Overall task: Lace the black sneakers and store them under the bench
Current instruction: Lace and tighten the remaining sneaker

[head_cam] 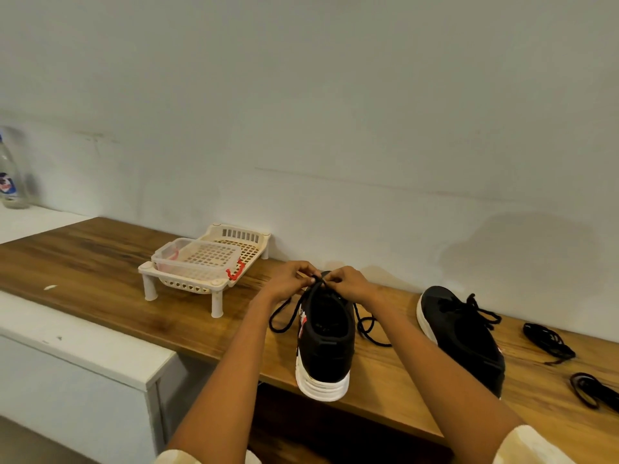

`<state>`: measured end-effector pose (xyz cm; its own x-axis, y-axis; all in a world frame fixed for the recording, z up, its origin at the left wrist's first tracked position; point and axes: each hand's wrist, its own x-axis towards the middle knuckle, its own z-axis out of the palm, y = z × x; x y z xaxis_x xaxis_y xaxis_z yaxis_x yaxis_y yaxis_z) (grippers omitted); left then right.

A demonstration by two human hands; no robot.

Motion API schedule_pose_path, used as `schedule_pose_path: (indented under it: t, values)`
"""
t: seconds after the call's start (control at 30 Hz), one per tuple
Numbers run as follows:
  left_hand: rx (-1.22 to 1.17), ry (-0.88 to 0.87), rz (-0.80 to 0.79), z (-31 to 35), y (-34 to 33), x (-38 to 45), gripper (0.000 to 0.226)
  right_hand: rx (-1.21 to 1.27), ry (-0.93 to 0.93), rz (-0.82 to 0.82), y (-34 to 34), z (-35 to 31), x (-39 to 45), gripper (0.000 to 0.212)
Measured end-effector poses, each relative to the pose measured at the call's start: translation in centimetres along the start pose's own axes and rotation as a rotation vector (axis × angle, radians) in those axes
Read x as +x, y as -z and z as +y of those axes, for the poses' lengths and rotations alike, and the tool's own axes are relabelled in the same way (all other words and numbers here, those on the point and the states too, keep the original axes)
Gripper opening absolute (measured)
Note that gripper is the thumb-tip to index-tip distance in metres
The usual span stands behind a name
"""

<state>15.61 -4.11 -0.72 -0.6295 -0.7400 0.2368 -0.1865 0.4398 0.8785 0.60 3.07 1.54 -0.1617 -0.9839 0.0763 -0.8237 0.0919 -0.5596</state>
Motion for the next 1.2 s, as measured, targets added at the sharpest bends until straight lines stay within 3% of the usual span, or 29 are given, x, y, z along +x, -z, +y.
schedule_pose_path:
  t: [0.37, 0.5, 0.57, 0.73, 0.9, 1.07, 1.13, 1.2]
  values:
    - [-0.060, 0.049, 0.020, 0.0, 0.2, -0.3, 0.023, 0.135, -0.050, 0.041, -0.5, 0.0, 0.2, 0.014]
    - [-0.061, -0.012, 0.089, -0.5, -0.4, -0.6, 0.014, 0.136, -0.051, 0.040, -0.4, -0.2, 0.0, 0.022]
    - [-0.058, -0.037, 0.117, -0.8, -0.6, -0.7, 0.012, 0.153, -0.057, 0.071, -0.3, -0.1, -0.3, 0.011]
    - [0.132, -0.030, 0.103, -0.4, -1.0, -0.9, 0.009, 0.218, -0.053, -0.010, 0.0, -0.3, -0.3, 0.010]
    - [-0.222, 0.037, 0.386, 1.8, -0.4, -0.5, 0.010, 0.242, 0.022, 0.011, 1.5, -1.2, 0.4, 0.031]
    - [-0.232, -0.014, 0.481, 2.4, -1.1, 0.0, 0.007, 0.176, 0.116, 0.044, 2.3, -4.2, 1.2, 0.023]
    - [-0.351, 0.015, 0.452, 2.3, -1.2, 0.1, 0.016, 0.350, 0.094, 0.132, 4.0, -5.8, 1.6, 0.018]
    - [-0.321, 0.053, 0.266, 1.9, -1.1, 0.1, 0.025, 0.582, 0.110, 0.253, 6.4, -7.6, 2.2, 0.015]
